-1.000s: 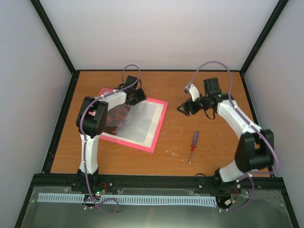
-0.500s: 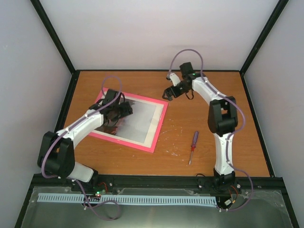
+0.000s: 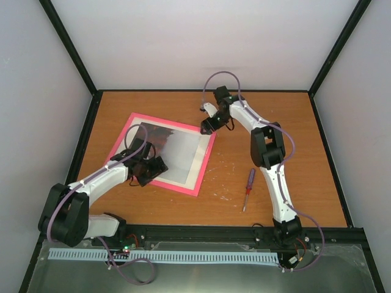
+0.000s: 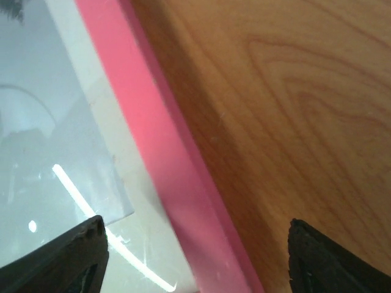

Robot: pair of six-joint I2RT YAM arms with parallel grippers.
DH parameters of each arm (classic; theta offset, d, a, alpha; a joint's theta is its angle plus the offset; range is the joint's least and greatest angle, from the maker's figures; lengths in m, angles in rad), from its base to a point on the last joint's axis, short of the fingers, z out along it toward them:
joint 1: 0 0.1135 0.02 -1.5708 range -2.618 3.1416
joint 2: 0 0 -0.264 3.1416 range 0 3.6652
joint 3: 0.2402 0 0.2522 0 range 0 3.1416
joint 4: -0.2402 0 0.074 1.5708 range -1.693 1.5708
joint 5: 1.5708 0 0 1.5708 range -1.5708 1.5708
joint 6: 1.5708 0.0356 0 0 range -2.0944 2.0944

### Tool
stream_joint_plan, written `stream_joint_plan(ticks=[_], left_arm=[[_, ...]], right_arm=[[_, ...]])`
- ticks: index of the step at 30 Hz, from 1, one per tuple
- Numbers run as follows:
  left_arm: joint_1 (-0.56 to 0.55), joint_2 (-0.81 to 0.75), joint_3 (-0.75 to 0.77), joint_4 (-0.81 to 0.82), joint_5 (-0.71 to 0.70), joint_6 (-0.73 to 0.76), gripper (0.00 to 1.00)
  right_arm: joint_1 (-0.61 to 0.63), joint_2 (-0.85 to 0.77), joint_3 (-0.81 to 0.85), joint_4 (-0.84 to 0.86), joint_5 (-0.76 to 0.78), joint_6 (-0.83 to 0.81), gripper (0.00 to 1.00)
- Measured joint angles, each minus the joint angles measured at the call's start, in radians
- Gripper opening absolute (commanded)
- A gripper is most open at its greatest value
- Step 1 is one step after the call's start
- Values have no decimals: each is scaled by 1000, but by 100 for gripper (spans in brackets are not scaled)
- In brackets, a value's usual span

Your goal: Take the photo out of the frame

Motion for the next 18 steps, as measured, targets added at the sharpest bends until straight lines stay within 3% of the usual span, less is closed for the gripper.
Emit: stream_joint_plan(ticks=[6, 18], left_arm=[[3, -14, -31, 60, 32, -42, 87], [27, 11, -43, 82, -27, -32, 85]], right_arm=[[3, -33, -100, 2, -17, -45, 54], [4, -348, -600, 54, 16, -63, 45]])
